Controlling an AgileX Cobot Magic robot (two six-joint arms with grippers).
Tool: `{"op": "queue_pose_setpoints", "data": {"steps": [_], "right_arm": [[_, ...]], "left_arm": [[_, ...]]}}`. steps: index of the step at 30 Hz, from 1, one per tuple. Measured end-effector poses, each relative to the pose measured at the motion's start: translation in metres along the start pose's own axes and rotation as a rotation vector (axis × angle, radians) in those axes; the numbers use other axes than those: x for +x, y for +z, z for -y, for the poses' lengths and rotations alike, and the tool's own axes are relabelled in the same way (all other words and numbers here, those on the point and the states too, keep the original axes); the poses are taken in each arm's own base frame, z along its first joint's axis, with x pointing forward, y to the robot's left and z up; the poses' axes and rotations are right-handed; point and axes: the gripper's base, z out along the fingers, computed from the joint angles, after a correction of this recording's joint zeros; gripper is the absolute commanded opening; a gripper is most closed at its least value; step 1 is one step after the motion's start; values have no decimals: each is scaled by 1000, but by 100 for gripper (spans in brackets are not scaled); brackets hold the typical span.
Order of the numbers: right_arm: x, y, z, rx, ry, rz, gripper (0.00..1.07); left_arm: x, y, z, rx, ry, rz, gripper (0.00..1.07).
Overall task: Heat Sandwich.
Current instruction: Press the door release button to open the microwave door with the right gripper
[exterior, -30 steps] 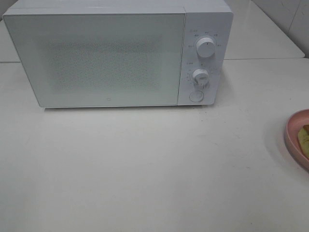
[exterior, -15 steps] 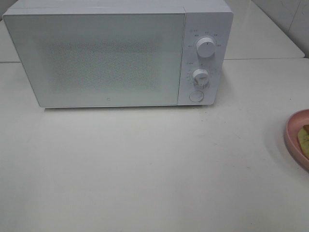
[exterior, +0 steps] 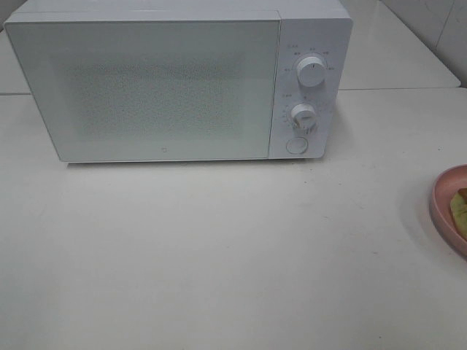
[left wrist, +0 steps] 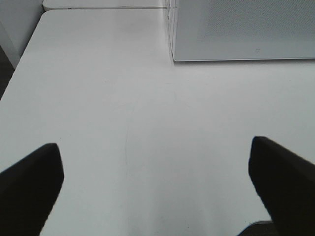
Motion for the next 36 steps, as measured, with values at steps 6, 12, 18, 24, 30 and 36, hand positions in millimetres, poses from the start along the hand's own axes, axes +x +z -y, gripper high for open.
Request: {"op": "queue_pose_setpoints", "data": {"steps": [6,12,18,24,30,36], "right_arm": [[-16,23,-3,-2,-10,-59,76],[-28,42,-5,-6,-16,-76,76],[-39,61,-7,-13,-21,-63,76],[-48,81,-9,-19,-26,-63,76],[-55,107,-12,-27,-31,-73,76],[-59,127,-14,-33,-33,-77,76]], "left_arm": [[0,0,0,0,0,0,98],[0,0,0,0,0,0,98],[0,0,0,0,0,0,98],[0,0,0,0,0,0,98],[0,0,0,0,0,0,98],[0,0,0,0,0,0,98]]}}
